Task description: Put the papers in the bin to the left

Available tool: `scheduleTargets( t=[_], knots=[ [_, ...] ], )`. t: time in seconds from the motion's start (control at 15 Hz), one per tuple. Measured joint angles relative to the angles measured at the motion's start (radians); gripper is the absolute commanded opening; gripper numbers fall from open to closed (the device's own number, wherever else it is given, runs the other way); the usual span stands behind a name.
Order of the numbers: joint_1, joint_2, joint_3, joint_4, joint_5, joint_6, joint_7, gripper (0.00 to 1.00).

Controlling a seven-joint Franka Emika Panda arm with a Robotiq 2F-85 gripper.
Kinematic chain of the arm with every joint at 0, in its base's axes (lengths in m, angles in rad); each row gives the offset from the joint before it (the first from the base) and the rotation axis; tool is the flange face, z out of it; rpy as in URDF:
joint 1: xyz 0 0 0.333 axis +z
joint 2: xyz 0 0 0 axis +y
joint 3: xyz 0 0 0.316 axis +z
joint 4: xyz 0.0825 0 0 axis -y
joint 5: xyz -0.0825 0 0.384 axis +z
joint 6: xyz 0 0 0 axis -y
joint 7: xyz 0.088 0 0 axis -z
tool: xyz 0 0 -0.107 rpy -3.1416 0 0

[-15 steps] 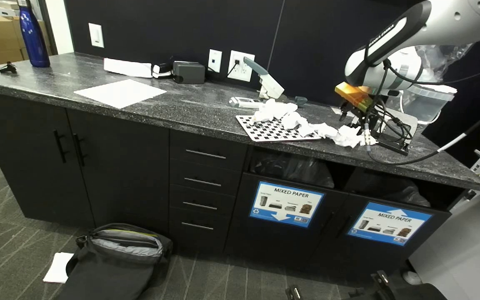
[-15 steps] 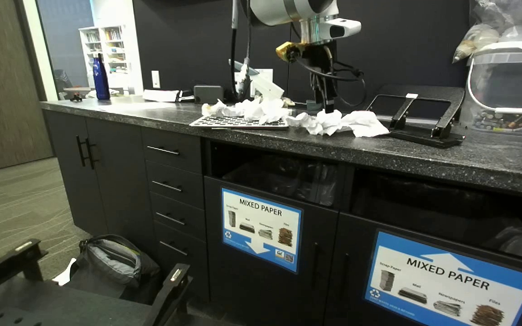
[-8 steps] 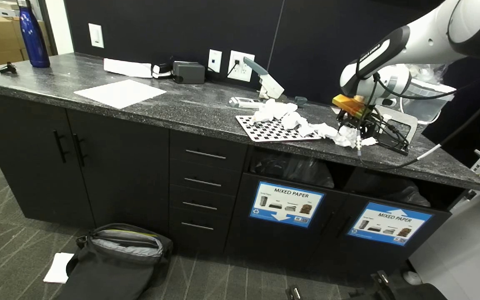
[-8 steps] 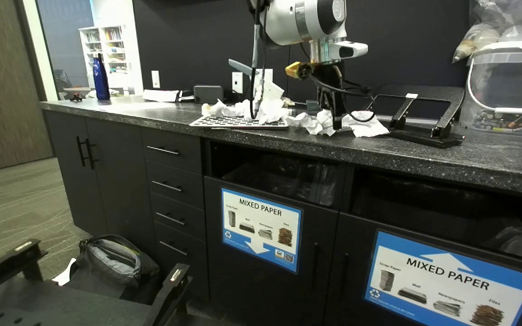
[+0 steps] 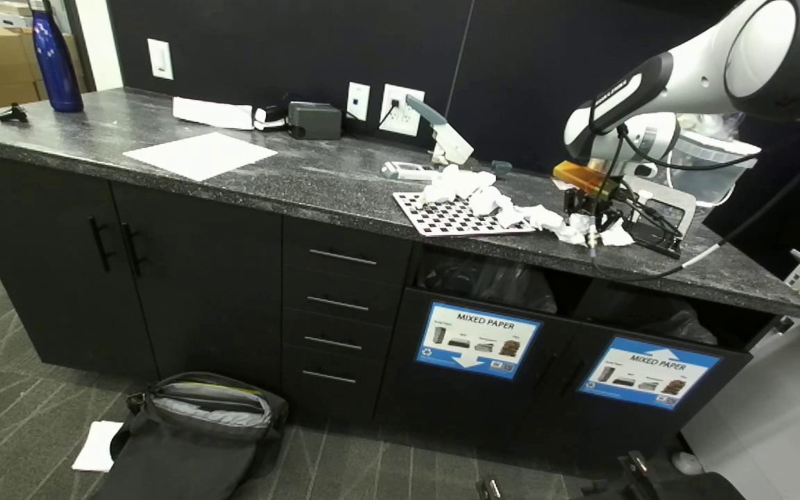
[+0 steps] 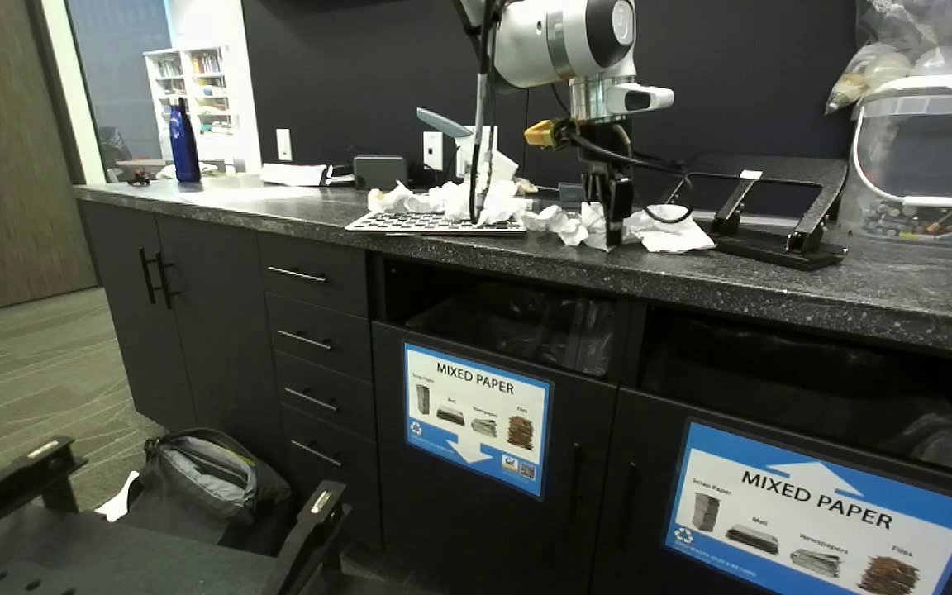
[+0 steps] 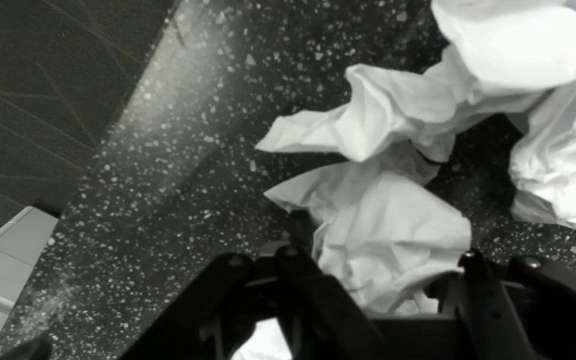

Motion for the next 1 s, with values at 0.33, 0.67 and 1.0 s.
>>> scheduleTargets(
  t=[0.33, 0.67, 1.0],
  knots=[
    [0.004, -0.012, -0.006, 0.001, -0.022, -0.047, -0.036, 0.06],
    [0.06, -0.131, -0.057, -0.157, -0.125, -0.05, -0.039, 0.11],
    [0.125, -0.345, -0.072, -0.411, -0.219, -0.052, -0.043, 0.09]
  ],
)
